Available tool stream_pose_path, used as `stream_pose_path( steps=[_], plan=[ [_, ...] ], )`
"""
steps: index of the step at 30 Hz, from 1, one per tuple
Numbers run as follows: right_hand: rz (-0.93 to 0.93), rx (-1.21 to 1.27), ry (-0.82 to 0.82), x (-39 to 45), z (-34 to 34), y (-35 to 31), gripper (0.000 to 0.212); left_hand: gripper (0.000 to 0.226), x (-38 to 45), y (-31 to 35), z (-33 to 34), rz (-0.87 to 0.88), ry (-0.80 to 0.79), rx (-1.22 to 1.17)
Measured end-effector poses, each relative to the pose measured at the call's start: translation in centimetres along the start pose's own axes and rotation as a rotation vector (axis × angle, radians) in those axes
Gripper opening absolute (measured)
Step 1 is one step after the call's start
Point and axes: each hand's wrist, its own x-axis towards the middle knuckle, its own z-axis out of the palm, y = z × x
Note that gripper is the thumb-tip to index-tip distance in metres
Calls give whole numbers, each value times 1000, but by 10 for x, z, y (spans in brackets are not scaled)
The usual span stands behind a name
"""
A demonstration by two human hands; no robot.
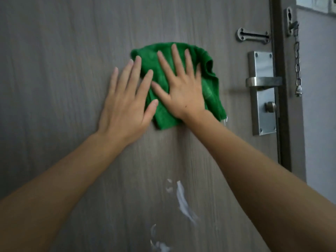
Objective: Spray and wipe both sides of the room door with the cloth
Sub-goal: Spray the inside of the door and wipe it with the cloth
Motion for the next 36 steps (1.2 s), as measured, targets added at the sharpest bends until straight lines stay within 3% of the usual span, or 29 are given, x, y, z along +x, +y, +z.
stream_pose_path(
  steps=[3,11,18,23,30,36],
  plan=[
    [120,26,20,11,-1,20,69,67,-2,1,7,46,-55,72],
    [265,57,79,-15,7,34,68,65,-5,1,9,116,-6,49],
    [262,78,34,-102,14,47,68,62,-8,-1,15,257,-16,38],
    [176,36,39,-89,12,71,68,61,-7,-2,18,268,-54,58],
    [406,79,64,-51,8,94,72,59,-9,-3,20,273,-32,49],
    [436,114,73,-109,17,62,69,60,-8,-3,19,276,-42,48]
  ],
)
